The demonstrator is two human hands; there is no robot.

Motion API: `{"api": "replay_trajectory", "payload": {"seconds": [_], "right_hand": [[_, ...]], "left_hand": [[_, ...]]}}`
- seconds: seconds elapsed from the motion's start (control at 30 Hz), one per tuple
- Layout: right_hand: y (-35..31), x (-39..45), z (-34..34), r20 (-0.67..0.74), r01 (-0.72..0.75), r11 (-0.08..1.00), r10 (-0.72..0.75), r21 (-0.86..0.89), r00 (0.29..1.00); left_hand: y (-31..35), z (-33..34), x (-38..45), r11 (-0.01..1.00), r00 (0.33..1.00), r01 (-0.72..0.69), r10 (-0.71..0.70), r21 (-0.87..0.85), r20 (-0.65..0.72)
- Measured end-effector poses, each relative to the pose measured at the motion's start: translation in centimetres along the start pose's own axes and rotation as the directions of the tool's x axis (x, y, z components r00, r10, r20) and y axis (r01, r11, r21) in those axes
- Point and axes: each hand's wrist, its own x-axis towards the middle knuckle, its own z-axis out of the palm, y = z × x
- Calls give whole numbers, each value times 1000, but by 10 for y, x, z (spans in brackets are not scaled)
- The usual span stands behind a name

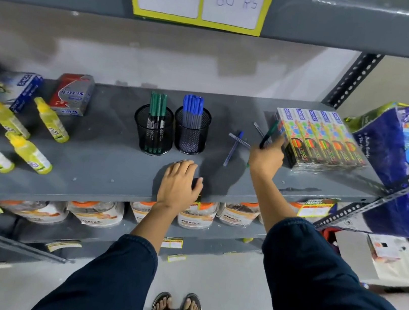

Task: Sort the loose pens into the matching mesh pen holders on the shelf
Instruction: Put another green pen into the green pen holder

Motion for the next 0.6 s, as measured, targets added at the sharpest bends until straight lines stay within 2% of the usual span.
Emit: {"api": "replay_trajectory", "payload": {"seconds": [0.17, 0.3, 0.47, 0.6], "right_hand": [[-52, -10, 19, 78, 127, 946, -157, 298, 985], [-96, -31, 41, 169, 260, 881, -348, 396, 922], [-128, -59, 78, 280, 400, 855, -493, 329, 824], [-124, -70, 103, 404, 547, 830, -539, 107, 739]], "left_hand": [[-10, -11, -9, 995, 995, 95, -95, 14, -33], [-34, -19, -22, 985, 981, 174, -175, -17, -87], [-70, -33, -34, 955, 949, 295, -293, 1, -114], [-80, -43, -32, 932, 923, 361, -361, -25, -131]]}}
